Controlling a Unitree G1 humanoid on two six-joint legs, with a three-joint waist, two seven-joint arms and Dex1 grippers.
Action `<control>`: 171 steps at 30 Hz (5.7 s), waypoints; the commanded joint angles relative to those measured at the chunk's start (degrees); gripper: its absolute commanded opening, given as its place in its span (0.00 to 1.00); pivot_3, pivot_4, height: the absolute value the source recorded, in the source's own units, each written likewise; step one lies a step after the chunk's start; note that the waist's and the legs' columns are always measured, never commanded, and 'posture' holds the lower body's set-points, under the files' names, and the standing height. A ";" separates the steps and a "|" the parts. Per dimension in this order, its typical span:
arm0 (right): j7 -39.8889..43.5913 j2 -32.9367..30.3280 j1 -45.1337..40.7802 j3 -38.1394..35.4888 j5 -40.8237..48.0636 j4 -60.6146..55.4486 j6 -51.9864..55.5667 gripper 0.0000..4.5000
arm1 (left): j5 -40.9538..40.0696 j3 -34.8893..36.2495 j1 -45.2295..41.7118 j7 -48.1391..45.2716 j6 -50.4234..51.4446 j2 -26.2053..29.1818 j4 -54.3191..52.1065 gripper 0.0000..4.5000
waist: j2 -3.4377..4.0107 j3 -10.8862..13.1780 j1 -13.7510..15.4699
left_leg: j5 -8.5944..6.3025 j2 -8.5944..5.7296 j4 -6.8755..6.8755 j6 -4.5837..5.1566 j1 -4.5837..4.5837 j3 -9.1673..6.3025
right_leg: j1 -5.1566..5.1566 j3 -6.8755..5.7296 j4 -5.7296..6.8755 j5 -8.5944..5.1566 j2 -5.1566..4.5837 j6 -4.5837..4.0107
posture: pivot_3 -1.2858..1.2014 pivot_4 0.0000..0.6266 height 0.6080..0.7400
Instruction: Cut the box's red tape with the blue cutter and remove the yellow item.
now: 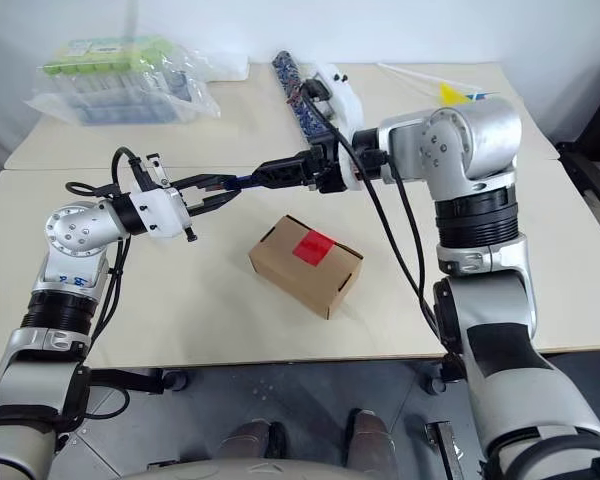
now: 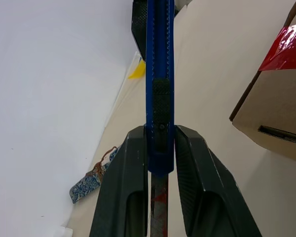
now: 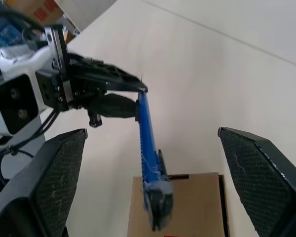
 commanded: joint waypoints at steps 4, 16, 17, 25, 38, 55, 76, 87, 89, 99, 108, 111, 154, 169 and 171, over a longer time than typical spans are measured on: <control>0.67 -1.56 -1.22 -1.04 1.29 -2.36 0.19 0.62 | -1.34 0.71 -1.43 0.71 -0.03 0.51 -1.44 0.09 | 0.00 0.00 -0.05 | 0.00 0.00 0.00 0.00 0.00 0.00 | 0.00 -0.01 0.00 0.00 0.00 0.00 | 0.52 0.24 1.00; 0.65 -2.35 0.09 0.25 1.79 -4.61 0.70 0.03 | -0.91 0.91 -1.46 1.57 -0.14 0.70 -1.38 0.09 | 0.00 0.00 -0.04 | 0.00 0.00 0.00 0.00 0.00 -0.01 | 0.00 -0.01 0.00 0.00 0.00 0.00 | 0.52 0.24 1.00; 0.64 -2.32 0.17 0.21 1.86 -4.81 0.71 0.03 | -0.93 0.91 -1.37 1.59 -0.10 0.72 -1.50 0.09 | 0.00 0.00 -0.04 | 0.00 0.00 0.00 0.00 0.00 -0.01 | 0.00 -0.01 0.00 0.00 0.00 0.00 | 0.52 0.24 1.00; 1.66 -1.82 3.74 0.61 1.23 -11.30 -8.66 0.25 | -1.23 0.81 -0.86 1.54 0.10 0.79 -2.22 0.09 | -0.01 -0.01 -0.01 | 0.00 0.00 0.00 0.00 -0.01 0.00 | 0.00 -0.01 0.00 0.00 0.00 0.00 | 0.52 0.24 1.00; -1.27 -2.80 1.90 0.37 1.46 -7.77 -3.70 0.61 | -0.89 0.64 -1.49 1.80 -0.48 0.72 -1.25 0.09 | -0.02 -0.01 0.04 | 0.00 0.00 0.01 0.00 -0.01 -0.02 | 0.00 -0.02 0.00 0.00 0.00 0.00 | 0.52 0.24 1.00; -1.04 -1.61 -0.45 -1.21 1.73 -4.21 -2.32 0.61 | -0.96 0.59 -1.30 1.82 -0.52 0.83 -1.47 0.09 | -0.02 -0.01 -0.04 | 0.00 0.00 0.01 0.00 -0.01 -0.02 | 0.00 -0.02 0.00 0.00 0.00 0.00 | 0.52 0.24 1.00; 0.27 -2.10 0.46 0.10 1.97 -5.23 -0.68 0.19 | -0.82 0.59 -1.64 1.97 -0.57 0.75 -0.92 0.09 | -0.02 -0.01 -0.03 | 0.00 0.00 0.01 0.00 -0.01 -0.02 | 0.00 -0.02 0.00 0.00 0.00 0.00 | 0.52 0.24 1.00; 0.51 -3.12 -0.07 0.32 2.18 -6.75 -1.18 0.03 | -3.33 0.45 -1.65 -0.79 4.26 0.75 -0.58 0.17 | -0.03 -0.02 -0.02 | 0.00 0.00 0.01 0.00 -0.01 -0.02 | 0.00 -0.03 0.00 0.00 0.00 0.00 | 0.52 0.24 1.00; 0.55 -3.69 -0.27 0.31 2.09 -7.13 -1.31 0.03 | -7.10 1.51 -1.74 -2.68 9.12 0.36 -1.17 0.29 | -0.03 -0.02 -0.01 | 0.00 0.00 0.01 0.00 -0.01 -0.02 | 0.00 -0.02 0.00 0.00 0.00 0.00 | 0.52 0.24 1.00; -0.42 -6.71 -0.80 -0.30 1.95 -9.38 -0.95 0.03 | -9.77 7.29 -3.16 -3.58 16.96 5.56 3.80 0.95 | -0.03 -0.02 -0.11 | 0.00 0.01 0.01 0.00 -0.01 -0.02 | -0.01 -0.03 0.00 0.00 0.01 0.00 | 0.52 0.24 1.00; -0.81 -13.55 1.61 -0.46 2.32 -15.14 0.91 0.03 | -20.12 9.33 -1.64 -15.33 30.52 7.52 -0.47 1.00 | -0.05 -0.02 0.35 | 0.00 -0.02 0.05 0.00 -0.09 -0.07 | -0.01 -0.02 0.00 0.00 0.01 0.01 | 0.52 0.24 1.00; -1.02 -16.34 3.06 -1.53 3.01 -18.58 1.88 0.03 | -24.28 8.05 0.93 -16.07 43.29 7.29 -10.23 1.00 | -0.05 -0.02 0.20 | -0.01 -0.02 0.05 0.02 -0.11 -0.10 | -0.01 -0.01 -0.01 0.02 0.01 0.03 | 0.52 0.24 1.00; -8.31 -24.14 17.17 -3.16 9.13 -40.31 7.27 0.03 | -14.36 -16.29 -7.05 -12.24 86.59 -0.38 -25.98 0.00 | -0.09 -0.02 1.88 | 0.01 -0.03 0.19 0.02 -0.06 0.04 | 0.01 0.16 -0.01 0.01 0.04 0.03 | 0.52 0.24 1.00; -8.28 -25.22 18.99 -1.32 7.22 -38.58 4.24 0.03 | -13.34 -16.71 -6.69 -13.92 86.22 -0.20 -26.40 0.00 | -0.09 -0.02 1.87 | 0.01 -0.02 0.24 0.03 -0.06 0.03 | 0.03 0.16 0.00 0.01 0.04 0.03 | 0.52 0.24 1.00; -8.17 -25.58 19.43 -1.30 7.28 -38.66 4.18 0.03 | -13.27 -16.61 -6.78 -13.91 86.28 -0.28 -26.34 0.00 | -0.09 -0.02 1.91 | 0.01 -0.02 0.25 0.03 -0.06 0.02 | 0.03 0.15 0.00 0.01 0.04 0.03 | 0.52 0.24 1.00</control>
